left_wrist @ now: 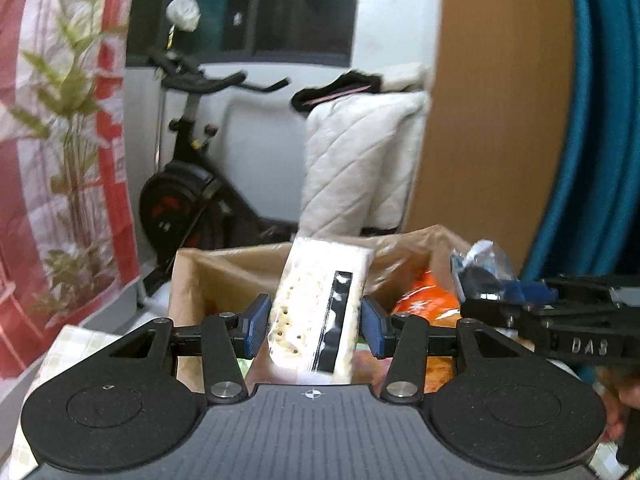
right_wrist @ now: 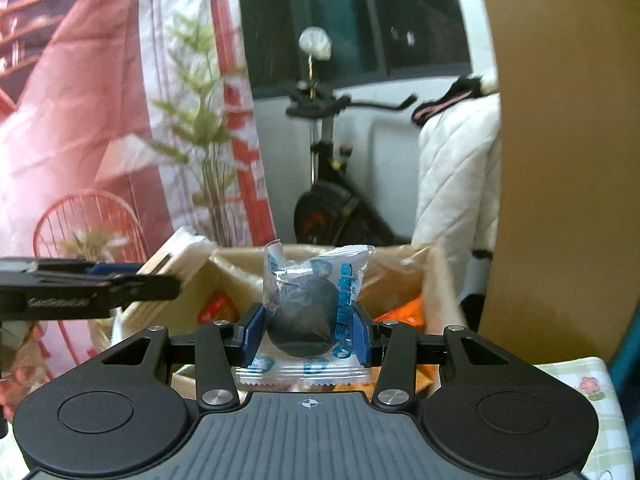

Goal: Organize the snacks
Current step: 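Carry both packets over the box and open both tools to release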

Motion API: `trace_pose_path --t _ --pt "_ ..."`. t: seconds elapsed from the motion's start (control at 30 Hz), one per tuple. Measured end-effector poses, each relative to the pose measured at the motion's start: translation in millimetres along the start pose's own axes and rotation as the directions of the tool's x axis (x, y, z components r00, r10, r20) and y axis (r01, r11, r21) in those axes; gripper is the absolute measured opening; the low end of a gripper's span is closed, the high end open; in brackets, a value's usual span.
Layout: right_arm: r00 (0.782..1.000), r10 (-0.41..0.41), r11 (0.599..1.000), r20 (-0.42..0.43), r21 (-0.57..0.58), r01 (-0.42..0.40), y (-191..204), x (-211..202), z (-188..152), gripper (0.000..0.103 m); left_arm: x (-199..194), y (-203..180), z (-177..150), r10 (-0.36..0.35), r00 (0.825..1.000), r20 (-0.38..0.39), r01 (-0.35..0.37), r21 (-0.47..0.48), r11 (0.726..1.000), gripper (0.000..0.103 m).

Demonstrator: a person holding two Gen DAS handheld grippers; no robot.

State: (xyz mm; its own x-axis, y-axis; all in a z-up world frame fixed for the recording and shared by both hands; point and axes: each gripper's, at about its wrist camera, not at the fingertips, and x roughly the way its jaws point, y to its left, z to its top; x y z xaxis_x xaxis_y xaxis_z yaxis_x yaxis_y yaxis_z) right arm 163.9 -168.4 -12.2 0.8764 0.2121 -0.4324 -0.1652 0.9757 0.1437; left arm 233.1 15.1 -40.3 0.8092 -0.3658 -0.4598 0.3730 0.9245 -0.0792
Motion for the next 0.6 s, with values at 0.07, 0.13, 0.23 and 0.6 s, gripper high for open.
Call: trace_pose_path --t 0.07,0.13,0.23,0.6 --pt "1.0 -0.001 1.0 -0.021 0.008 0.001 4.5 6.5 -2.1 0.046 5.8 2.8 -2.3 -0.01 1.0 -0.021 0.01 0.003 1.0 0.06" --pt "1.0 0.009 1.0 -0.015 0.018 -0.008 9.6 5.8 -4.2 0.06 1.8 4.9 -6.0 0.007 0.999 -0.037 -0.007 -0.002 1.0 0.069" --pt "1.0 0.01 1.0 0.004 0.015 -0.01 11.5 -4.4 -7.7 0.067 -12.9 10.6 -10.1 -0.005 1.0 -0.028 0.005 -0.008 1.0 0.069" --pt "0.997 0.039 0.999 0.062 0.012 -0.04 17.0 -73.4 -35.5 0.079 -92.0 25.8 -28.6 -0.004 0.999 -0.033 0.002 -0.07 0.998 0.069"
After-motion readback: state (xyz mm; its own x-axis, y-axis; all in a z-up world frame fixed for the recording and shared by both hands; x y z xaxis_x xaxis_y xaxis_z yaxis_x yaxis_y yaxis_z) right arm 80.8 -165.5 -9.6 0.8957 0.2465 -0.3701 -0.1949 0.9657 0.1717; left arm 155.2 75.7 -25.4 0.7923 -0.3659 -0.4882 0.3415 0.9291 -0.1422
